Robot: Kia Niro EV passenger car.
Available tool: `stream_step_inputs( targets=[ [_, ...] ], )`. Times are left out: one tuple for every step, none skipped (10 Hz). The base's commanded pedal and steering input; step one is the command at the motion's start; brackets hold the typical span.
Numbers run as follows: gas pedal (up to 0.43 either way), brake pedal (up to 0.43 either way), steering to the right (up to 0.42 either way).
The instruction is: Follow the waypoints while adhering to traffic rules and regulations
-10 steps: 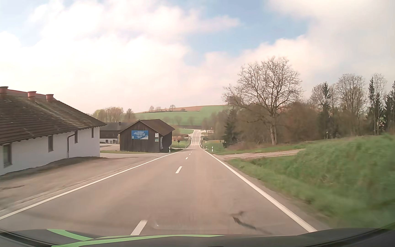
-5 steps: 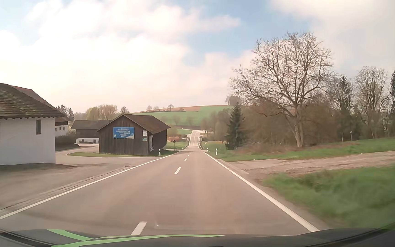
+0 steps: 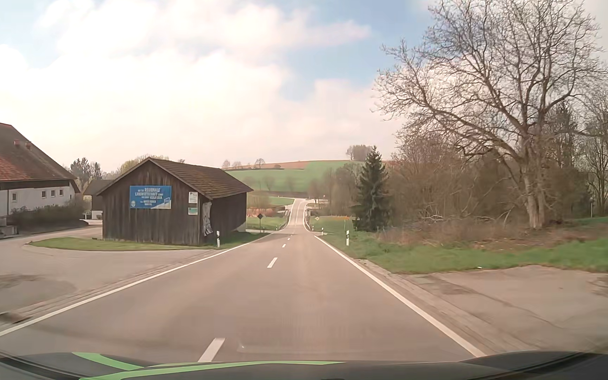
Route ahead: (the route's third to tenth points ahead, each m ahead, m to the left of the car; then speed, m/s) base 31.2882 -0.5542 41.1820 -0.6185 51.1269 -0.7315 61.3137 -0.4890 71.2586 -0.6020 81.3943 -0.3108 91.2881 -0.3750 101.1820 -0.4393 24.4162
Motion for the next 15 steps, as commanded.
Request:
stream_step_inputs(
  targets=[
    [0.000, 0.183, 0.005],
    [0.000, 0.183, 0.004],
    [0.000, 0.183, 0.003],
    [0.000, 0.183, 0.003],
    [0.000, 0.177, 0.003],
    [0.000, 0.171, 0.003],
    [0.000, 0.171, 0.003],
    [0.000, 0.165, 0.003],
    [0.000, 0.165, 0.002],
    [0.000, 0.165, 0.002],
    [0.000, 0.165, 0.002],
    [0.000, 0.165, 0.002],
    [0.000, 0.165, 0.001],
    [0.000, 0.165, 0.001],
    [0.000, 0.165, 0.000]
  ],
)
